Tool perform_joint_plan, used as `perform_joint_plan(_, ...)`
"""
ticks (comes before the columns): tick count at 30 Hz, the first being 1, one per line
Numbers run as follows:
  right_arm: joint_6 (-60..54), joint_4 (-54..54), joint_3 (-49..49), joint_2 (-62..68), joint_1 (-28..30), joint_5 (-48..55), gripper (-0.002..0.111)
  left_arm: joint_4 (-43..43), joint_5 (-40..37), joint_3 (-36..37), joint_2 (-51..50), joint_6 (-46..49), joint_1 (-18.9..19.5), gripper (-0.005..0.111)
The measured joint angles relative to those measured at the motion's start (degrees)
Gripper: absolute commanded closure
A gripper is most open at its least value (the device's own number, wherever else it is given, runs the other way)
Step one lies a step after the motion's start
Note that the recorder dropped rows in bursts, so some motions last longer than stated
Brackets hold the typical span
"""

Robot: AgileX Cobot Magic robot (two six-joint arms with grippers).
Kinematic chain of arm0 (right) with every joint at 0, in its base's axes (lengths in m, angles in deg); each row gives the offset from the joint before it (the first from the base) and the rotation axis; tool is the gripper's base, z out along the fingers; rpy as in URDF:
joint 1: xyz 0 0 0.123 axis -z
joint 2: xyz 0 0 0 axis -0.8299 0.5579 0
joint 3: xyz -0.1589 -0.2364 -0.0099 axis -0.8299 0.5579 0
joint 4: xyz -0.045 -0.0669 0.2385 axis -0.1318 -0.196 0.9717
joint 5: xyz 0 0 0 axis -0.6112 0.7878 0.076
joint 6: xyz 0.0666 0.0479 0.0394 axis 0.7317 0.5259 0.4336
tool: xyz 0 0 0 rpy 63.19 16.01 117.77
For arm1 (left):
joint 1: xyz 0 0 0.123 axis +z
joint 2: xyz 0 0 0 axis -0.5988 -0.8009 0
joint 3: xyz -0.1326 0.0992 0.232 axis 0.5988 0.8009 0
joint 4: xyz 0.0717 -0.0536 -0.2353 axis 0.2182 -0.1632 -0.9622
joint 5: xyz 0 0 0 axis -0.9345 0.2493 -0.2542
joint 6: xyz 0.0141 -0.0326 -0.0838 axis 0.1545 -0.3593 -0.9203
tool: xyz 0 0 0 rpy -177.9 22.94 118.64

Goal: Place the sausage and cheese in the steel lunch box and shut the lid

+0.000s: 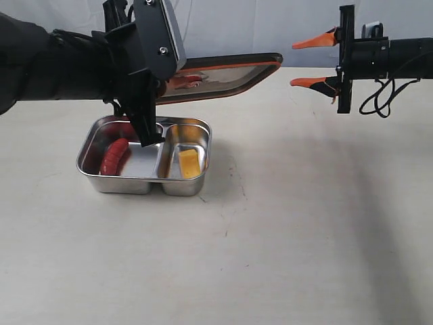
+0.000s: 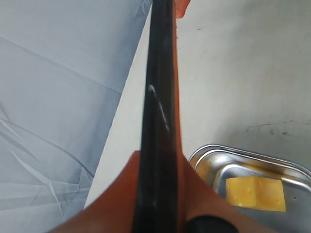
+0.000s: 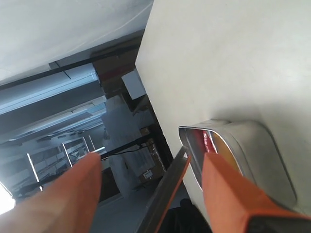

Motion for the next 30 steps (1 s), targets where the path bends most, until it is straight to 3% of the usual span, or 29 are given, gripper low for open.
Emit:
perform_joint_plan(17,2.1,-3.3,0.0,-2.5,-2.8,0.0,0.051,1.5,0.5,0.0,0.0,0.7,0.0,0.107)
perform_joint_plan(23,2.2,-7.6,0.0,-5.6,-2.9,0.1,0.071,1.5,0.7,0.0,0.0,0.7,0.0,0.107)
perform_joint_plan(30,2.2,-13.4,0.0,-5.9,-2.7,0.1,0.071,1.5,1.4,0.0,0.0,0.7,-0.7,0.107)
